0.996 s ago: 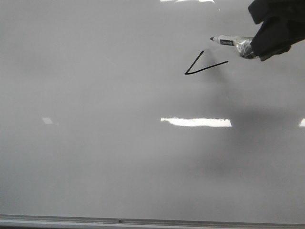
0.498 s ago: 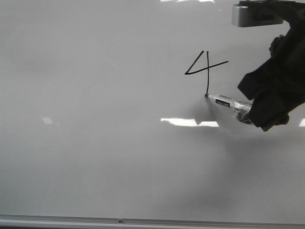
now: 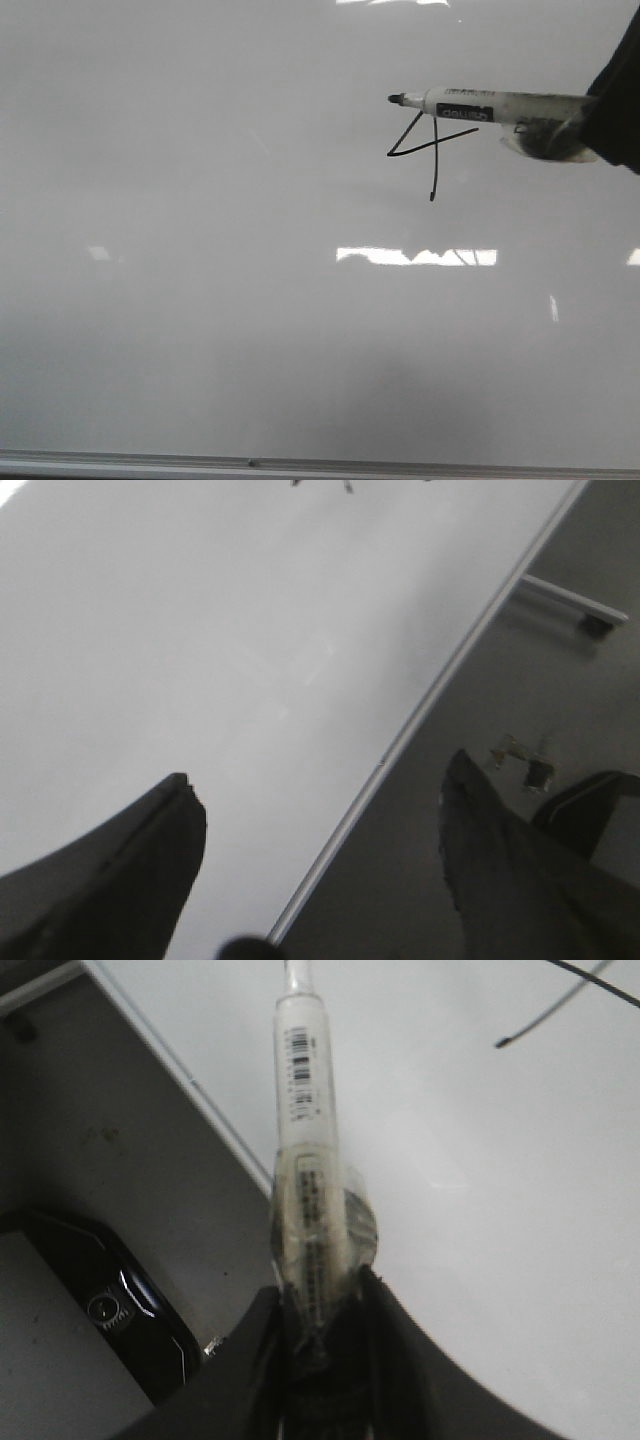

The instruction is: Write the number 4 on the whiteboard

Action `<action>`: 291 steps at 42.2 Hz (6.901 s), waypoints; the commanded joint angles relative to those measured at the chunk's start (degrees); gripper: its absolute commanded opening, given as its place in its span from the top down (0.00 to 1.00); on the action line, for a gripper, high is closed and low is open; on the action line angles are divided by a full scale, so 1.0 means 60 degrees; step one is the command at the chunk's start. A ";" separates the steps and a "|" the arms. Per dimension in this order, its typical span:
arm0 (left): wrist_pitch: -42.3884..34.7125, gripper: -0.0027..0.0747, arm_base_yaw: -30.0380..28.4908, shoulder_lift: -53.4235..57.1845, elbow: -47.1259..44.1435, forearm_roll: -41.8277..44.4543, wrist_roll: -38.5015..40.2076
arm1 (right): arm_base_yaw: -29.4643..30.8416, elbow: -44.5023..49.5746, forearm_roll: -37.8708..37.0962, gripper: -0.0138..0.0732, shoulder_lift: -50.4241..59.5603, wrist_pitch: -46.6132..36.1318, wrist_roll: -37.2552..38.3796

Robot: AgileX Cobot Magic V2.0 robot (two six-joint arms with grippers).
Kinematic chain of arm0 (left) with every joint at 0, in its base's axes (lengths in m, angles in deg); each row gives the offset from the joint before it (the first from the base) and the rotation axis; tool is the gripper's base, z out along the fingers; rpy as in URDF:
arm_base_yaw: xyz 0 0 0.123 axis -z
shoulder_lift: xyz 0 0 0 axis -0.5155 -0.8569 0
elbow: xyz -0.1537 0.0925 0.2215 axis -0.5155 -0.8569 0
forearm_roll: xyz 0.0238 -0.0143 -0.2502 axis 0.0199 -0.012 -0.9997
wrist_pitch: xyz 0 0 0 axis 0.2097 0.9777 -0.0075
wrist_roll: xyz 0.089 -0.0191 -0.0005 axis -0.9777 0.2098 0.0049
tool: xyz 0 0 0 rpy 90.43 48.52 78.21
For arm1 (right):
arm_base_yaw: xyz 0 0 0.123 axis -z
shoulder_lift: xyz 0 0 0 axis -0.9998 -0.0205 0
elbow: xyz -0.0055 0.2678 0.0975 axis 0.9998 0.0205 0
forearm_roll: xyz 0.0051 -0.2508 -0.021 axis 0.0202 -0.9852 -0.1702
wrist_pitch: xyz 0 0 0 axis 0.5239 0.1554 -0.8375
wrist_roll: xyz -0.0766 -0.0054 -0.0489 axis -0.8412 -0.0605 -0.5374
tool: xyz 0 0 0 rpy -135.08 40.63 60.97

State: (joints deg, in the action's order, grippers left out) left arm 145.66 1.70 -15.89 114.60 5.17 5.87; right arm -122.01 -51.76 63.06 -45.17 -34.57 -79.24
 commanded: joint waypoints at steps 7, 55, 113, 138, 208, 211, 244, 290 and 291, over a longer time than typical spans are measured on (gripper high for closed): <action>-0.0264 0.34 0.1929 -0.0864 0.0817 -0.0379 -0.0544 | -0.0655 -0.0323 0.1490 0.90 0.1026 0.0647 -0.1872; -0.1699 0.53 0.4129 -0.4066 0.1989 -0.0432 -0.0634 | -0.0658 -0.0331 0.1709 0.90 0.1035 0.0705 -0.1973; -0.3371 0.99 -0.0941 0.0846 -0.0286 0.6042 0.8219 | 0.1021 -0.0331 -0.0038 0.11 0.2546 0.0459 -0.0141; -0.9003 0.99 -0.4467 0.0621 -0.4150 0.4746 0.9586 | 0.1021 -0.0331 0.0025 0.11 0.2546 0.0389 -0.0132; -1.1449 0.49 -0.4467 -0.2983 -0.4030 0.5438 0.9398 | 0.1096 -0.0458 0.0001 0.11 0.2561 0.0356 0.0513; -1.0703 0.49 -0.4325 -0.2408 -0.4030 0.5480 0.9398 | 0.1096 -0.0546 -0.0011 0.11 0.2560 0.0389 0.0932; -0.1303 0.49 0.2045 0.2965 -0.2164 0.4431 0.8432 | 0.1096 -0.0609 -0.0033 0.11 0.3759 0.1783 0.2500; -0.2298 0.99 0.4370 0.3520 -0.2164 0.4029 0.7637 | 0.1096 -0.0598 -0.0045 0.92 0.4907 0.1996 0.2403; -0.2298 0.99 0.4370 0.3520 -0.2164 0.4029 0.7637 | 0.1096 -0.0598 -0.0045 0.92 0.4907 0.2000 0.2403</action>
State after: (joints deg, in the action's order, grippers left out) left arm 136.15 27.54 5.23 99.69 28.89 51.65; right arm -115.80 -53.58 63.22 -15.39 -19.61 -64.41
